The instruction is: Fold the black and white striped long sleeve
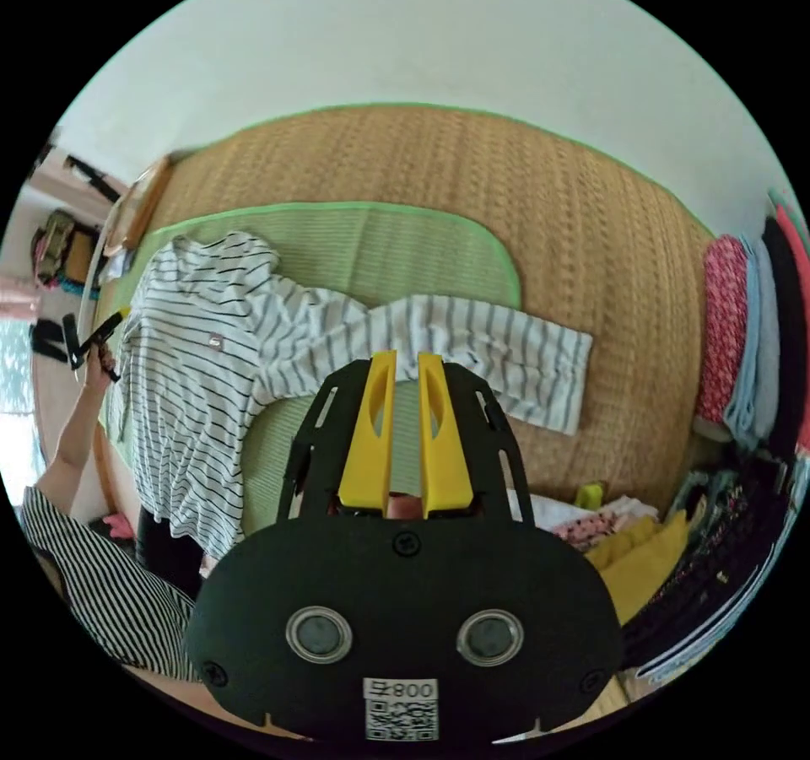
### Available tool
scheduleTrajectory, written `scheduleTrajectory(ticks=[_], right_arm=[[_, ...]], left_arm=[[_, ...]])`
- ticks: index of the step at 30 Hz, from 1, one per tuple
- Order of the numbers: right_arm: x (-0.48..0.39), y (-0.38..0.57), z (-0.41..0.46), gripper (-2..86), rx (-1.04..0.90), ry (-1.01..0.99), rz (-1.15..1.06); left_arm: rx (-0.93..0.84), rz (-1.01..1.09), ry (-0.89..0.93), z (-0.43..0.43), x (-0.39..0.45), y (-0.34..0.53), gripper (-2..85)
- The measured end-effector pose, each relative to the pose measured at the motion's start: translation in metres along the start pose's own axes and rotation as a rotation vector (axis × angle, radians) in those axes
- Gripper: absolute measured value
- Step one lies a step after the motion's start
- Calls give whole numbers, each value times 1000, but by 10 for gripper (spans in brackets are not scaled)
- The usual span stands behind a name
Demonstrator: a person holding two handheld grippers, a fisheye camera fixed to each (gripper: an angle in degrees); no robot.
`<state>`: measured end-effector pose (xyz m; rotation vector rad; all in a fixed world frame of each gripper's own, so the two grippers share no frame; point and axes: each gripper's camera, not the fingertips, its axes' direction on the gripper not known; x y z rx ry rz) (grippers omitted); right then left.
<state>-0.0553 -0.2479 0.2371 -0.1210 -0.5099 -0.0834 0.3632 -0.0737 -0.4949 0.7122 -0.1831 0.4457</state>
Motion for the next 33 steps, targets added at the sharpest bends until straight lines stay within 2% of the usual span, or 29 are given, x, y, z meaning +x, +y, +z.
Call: scheduleTrajectory(ticks=[4,8,11,13,20,24,26,31,33], right_arm=[[-79,-40,30,29,69,-113,-135],[-126,-85,73,10,56,-156,-162],[-138,-101,107,4,-13,-54,-150],[-132,-100,104,4,48,-64,-107],[-155,-91,74,62,221,-122,-136],[-188,-111,97,59,149,-25,-204],[-194,-123,119,39,91,46,-203],[-164,-123,115,21,133,-147,-90],[-176,-115,104,24,191,-112,-115]], left_arm=[[11,-17,7,2,6,-21,1],[-21,3,5,20,22,-52,1],[-81,30,-88,37,32,-70,1],[-73,62,-125,38,37,-76,1],[-35,106,0,24,59,-89,1],[-46,91,22,26,65,-99,1],[-79,91,-31,30,69,-106,2],[-57,60,-37,24,72,-115,3],[-48,68,-8,19,79,-118,4]])
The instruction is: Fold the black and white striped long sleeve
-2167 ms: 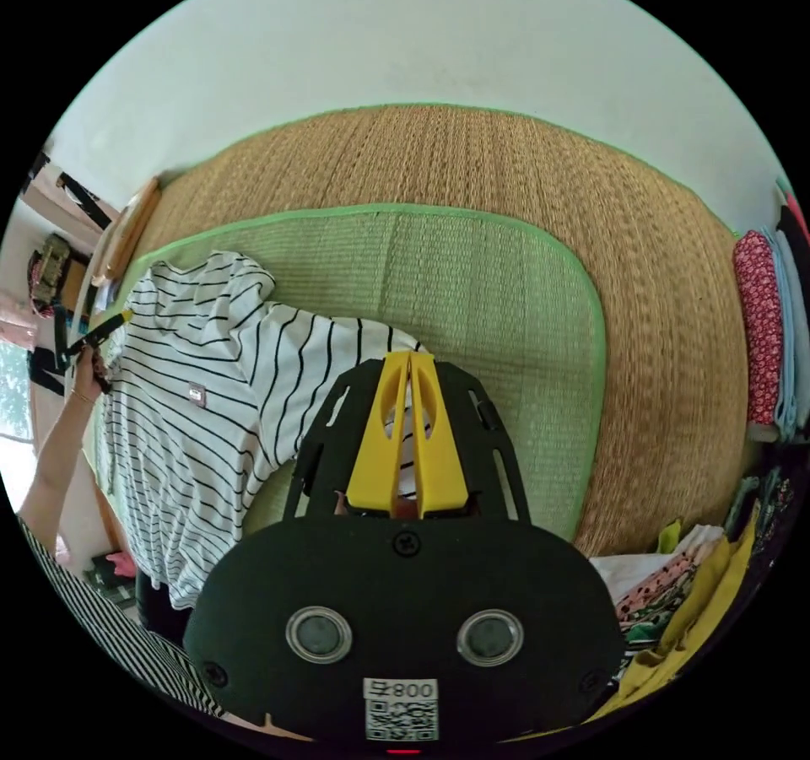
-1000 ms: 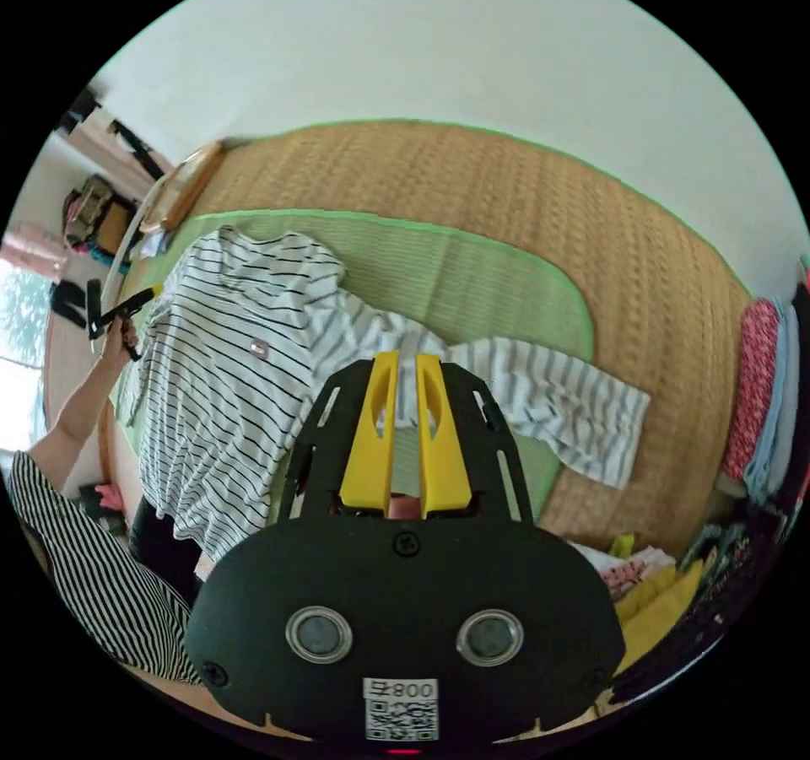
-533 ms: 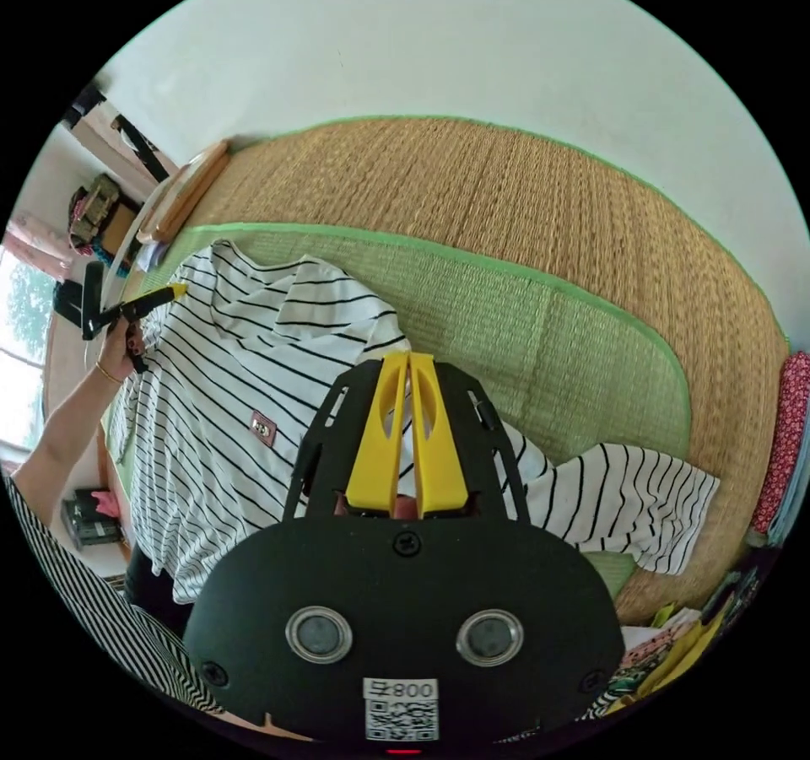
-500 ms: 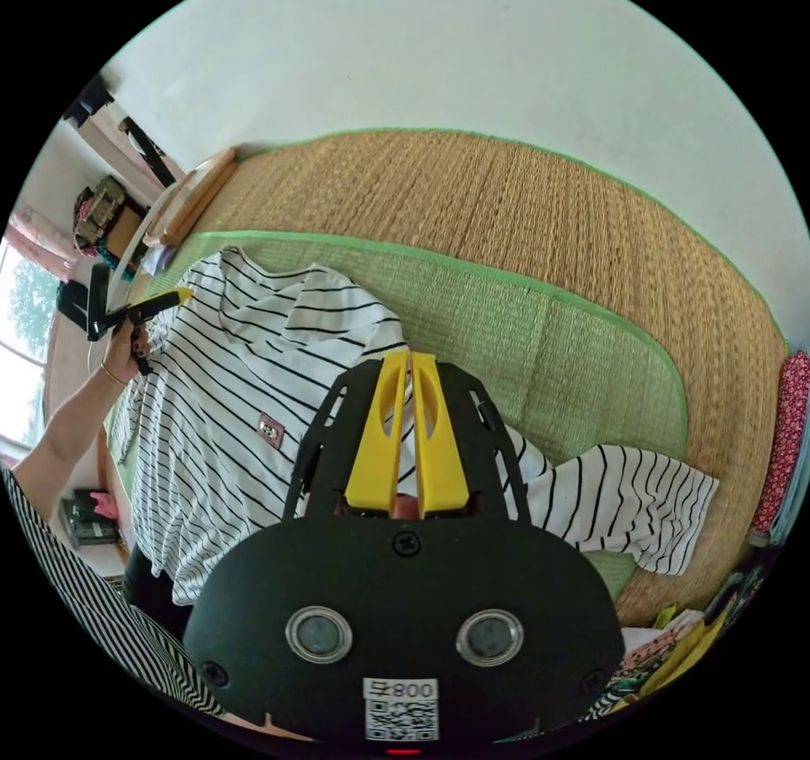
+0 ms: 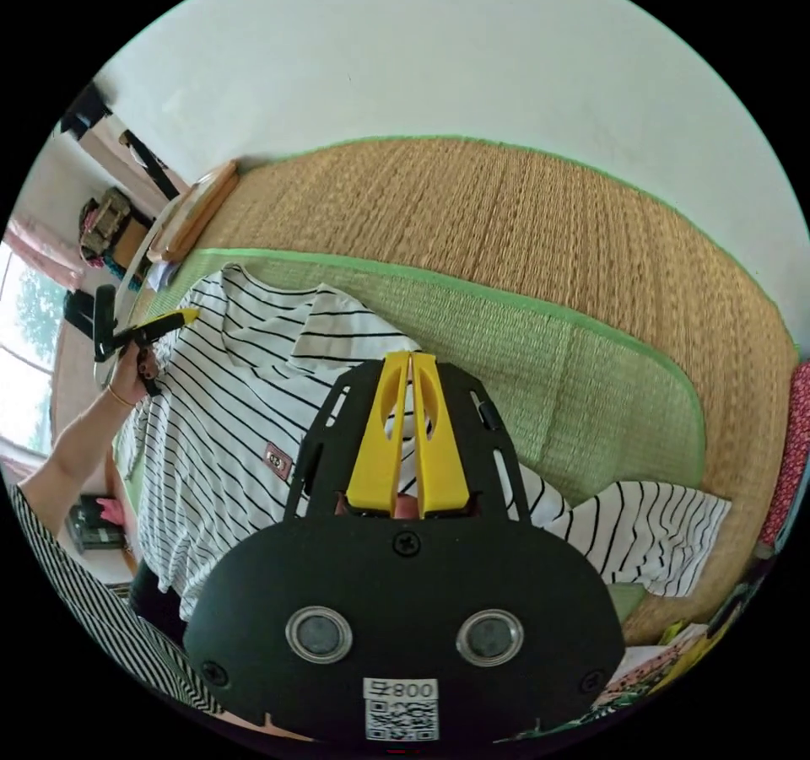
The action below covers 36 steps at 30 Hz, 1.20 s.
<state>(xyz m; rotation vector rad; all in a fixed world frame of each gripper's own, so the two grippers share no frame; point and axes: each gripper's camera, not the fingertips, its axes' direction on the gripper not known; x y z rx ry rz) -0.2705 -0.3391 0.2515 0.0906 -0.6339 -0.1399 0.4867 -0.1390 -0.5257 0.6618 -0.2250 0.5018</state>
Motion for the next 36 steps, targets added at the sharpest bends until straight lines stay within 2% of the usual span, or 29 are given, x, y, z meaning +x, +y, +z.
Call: scheduleTrajectory(ticks=[3,8,13,17,20,23,29,31,36], right_arm=[[-31,-1,-9,54,49,-47,-63],[-79,-27,26,80,-31,-64,-143],[-86,-40,66,57,-161,-16,-124],[-71,-33,56,27,-73,-113,-60],[-53,-26,46,24,7,-249,23],[-45,-25,58,28,8,-346,78],[-32,-20,86,49,1,-396,176],[-30,-14,82,44,34,-425,175],[-43,-3,69,12,84,-350,99]], left_arm=[[39,110,63,-8,29,-6,8],[-13,317,211,11,99,-28,23],[-44,328,259,31,126,-46,33],[-61,321,304,38,138,-59,44],[-73,359,285,38,152,-68,54],[-73,381,254,37,165,-76,60],[-190,375,125,49,177,-85,35],[-181,362,134,47,177,-86,22],[-167,331,164,41,178,-87,5]])
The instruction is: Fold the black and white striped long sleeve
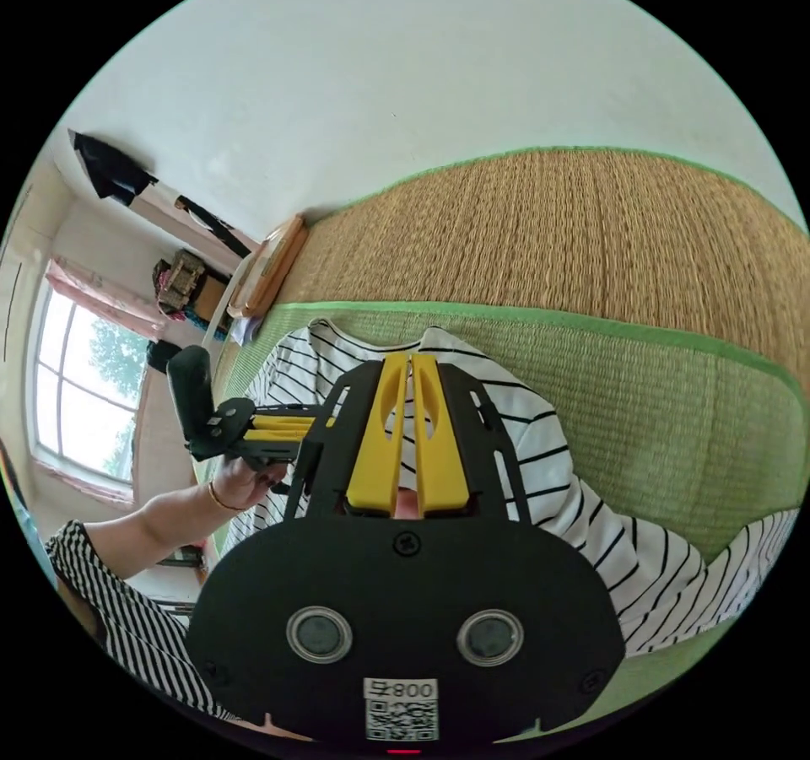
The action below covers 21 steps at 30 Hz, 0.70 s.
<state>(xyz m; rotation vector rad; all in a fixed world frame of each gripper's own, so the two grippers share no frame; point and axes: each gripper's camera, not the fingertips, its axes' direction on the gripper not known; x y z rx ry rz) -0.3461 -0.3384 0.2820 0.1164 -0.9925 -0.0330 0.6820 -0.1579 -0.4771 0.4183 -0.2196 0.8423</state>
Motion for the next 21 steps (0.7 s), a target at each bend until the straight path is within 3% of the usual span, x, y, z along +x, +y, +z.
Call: scheduleTrajectory(ticks=[3,9,12,15,21], right_arm=[[-3,-4,23,4,-89,74,-22],[-6,0,24,1,-43,95,18],[-16,11,16,1,-24,100,-10],[-32,23,5,1,3,116,-46],[-53,37,3,1,-23,191,-94]], left_arm=[[-7,4,-3,-1,4,-1,3],[-31,32,-9,-3,14,1,1],[50,16,-21,-21,11,6,1],[116,-60,-97,-39,-5,11,1],[66,-161,-208,-36,-38,7,1]])
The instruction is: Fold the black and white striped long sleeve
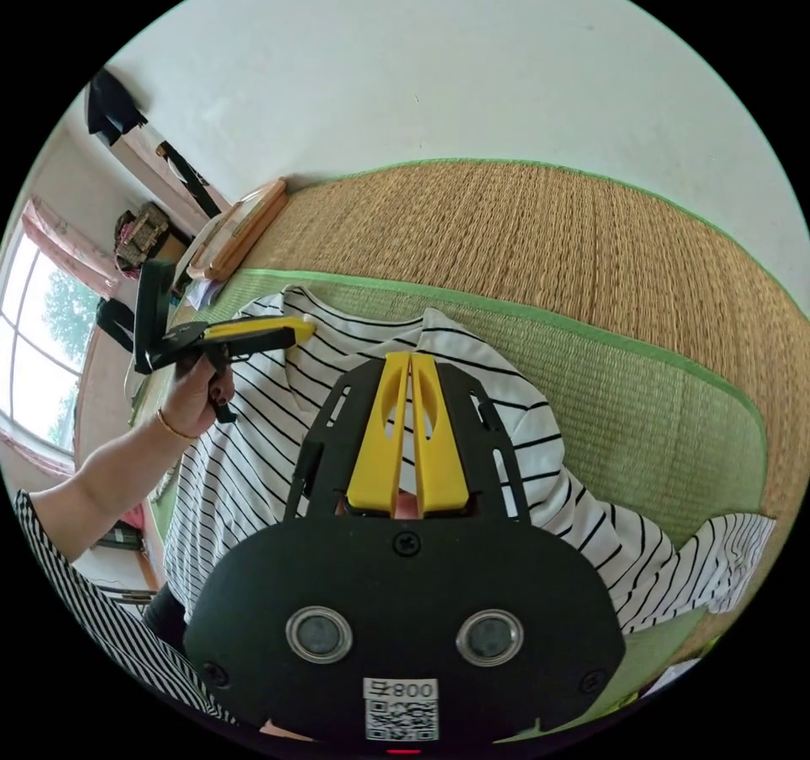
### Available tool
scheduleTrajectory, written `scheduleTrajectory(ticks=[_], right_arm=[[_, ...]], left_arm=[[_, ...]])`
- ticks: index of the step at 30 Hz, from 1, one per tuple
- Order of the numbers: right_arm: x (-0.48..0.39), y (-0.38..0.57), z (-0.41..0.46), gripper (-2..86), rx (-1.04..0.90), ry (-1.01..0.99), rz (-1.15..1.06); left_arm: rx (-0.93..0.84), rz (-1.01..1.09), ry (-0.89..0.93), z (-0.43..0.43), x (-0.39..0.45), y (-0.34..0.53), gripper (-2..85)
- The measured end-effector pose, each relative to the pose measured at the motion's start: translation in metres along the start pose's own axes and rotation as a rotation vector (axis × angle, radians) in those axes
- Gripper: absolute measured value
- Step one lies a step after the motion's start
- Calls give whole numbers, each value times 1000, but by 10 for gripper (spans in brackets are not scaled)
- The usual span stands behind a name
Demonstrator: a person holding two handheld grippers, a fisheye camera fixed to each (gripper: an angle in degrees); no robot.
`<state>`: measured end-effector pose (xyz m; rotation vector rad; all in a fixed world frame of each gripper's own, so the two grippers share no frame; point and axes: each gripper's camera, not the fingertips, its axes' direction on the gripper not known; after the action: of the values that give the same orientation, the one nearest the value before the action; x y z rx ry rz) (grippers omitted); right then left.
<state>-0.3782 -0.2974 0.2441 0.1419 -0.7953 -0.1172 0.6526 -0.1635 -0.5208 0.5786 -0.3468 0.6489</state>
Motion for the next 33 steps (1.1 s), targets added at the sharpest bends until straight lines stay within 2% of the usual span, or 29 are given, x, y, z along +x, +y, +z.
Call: scheduleTrajectory(ticks=[3,8,10,14,18,21,22,26,30,33], right_arm=[[3,5,5,0,-40,2,18],[2,17,-11,1,5,27,32],[4,17,-11,1,-13,50,41],[10,20,-21,1,-26,0,74],[3,40,-49,1,27,57,36],[16,53,-53,1,14,117,85],[23,55,-48,1,-15,91,96],[31,68,-89,1,41,-13,116],[33,110,-147,1,107,66,91],[44,156,-163,1,46,165,126]], left_arm=[[-6,20,-76,0,1,-1,1],[30,50,-129,-4,4,14,1],[-5,31,-118,1,-4,18,1],[90,12,-27,-14,-12,42,1],[115,6,-82,-33,-25,76,2],[91,-77,-183,-35,-50,101,2],[42,-124,-177,-28,-64,107,2],[112,-214,-89,-29,-86,131,2],[90,-142,-166,-27,-84,152,2],[81,-167,-200,-18,-94,172,2]])
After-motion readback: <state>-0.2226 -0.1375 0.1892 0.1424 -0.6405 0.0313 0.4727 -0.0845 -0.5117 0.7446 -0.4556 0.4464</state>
